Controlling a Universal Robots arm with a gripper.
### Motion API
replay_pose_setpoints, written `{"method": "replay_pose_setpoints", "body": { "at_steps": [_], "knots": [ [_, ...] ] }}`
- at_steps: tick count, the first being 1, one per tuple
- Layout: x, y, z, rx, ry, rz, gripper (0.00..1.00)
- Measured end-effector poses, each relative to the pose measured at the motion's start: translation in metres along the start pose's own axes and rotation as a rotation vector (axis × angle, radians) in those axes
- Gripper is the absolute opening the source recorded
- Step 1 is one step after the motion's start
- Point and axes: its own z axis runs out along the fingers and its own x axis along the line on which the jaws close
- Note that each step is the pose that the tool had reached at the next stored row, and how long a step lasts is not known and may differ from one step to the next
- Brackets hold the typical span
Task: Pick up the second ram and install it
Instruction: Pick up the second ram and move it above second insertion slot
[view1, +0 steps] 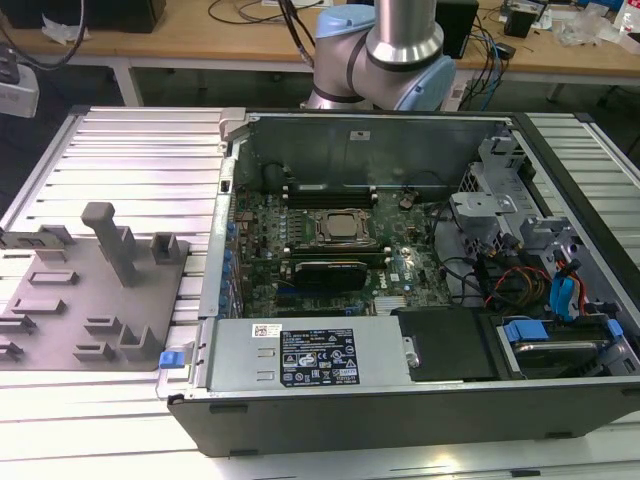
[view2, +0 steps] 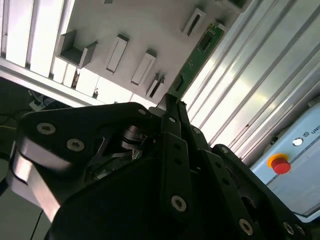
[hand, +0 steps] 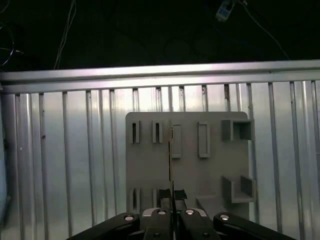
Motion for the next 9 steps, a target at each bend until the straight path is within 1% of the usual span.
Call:
{"method": "replay_pose_setpoints", "body": {
  "at_steps": [2,3,4,8,9],
  "knots": [
    [-0.0006,0.0002,-0.0050,0.0000,0.0002,0.000,0.13],
    [-0.0013,0.0005,-0.0097,0.0001,0.0002,0.000,0.13],
    [-0.0017,0.0006,-0.0121,0.0000,0.0004,0.000,0.13],
    [-0.0028,0.0009,-0.0184,0.0001,0.0009,0.000,0.13],
    [-0.0033,0.0011,-0.0213,0.0001,0.0011,0.000,0.13]
  ]
}}
